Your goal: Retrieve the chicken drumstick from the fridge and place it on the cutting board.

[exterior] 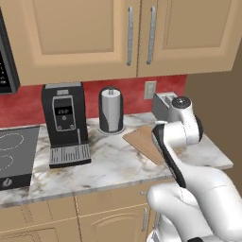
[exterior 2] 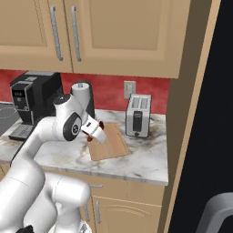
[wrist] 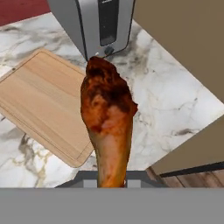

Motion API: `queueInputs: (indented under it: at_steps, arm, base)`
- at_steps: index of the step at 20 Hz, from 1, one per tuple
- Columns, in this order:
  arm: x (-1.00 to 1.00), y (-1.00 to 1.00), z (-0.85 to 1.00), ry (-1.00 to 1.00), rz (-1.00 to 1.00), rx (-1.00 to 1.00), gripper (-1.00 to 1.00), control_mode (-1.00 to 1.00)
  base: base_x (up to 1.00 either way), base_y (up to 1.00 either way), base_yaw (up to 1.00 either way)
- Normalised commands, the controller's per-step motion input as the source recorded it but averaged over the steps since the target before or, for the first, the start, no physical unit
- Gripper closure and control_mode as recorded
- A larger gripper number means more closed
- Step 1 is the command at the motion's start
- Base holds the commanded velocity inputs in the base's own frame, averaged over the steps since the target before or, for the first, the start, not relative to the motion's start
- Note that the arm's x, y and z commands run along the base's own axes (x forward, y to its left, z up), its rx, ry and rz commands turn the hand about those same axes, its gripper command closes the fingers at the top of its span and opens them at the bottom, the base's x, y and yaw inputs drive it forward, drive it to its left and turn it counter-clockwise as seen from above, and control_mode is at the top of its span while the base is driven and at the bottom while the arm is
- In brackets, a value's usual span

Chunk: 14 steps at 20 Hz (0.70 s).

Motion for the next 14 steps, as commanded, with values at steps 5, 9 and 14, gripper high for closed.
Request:
queueInputs:
  at_steps: [5,9,14]
  arm:
    - [0.42,-0.1,-0.39,0.15,0.0,0.04,1.0,-1.0]
    - [0.23,0.0,-0.37,0.02,0.0,0.15,1.0,-1.0]
    - [0.28,0.0,-0.4,0.0,0.01,0.17,1.0,-1.0]
  base:
    - [0.0,0.0,0.0]
    - [0.0,0.0,0.0]
    - [0.0,0.0,0.0]
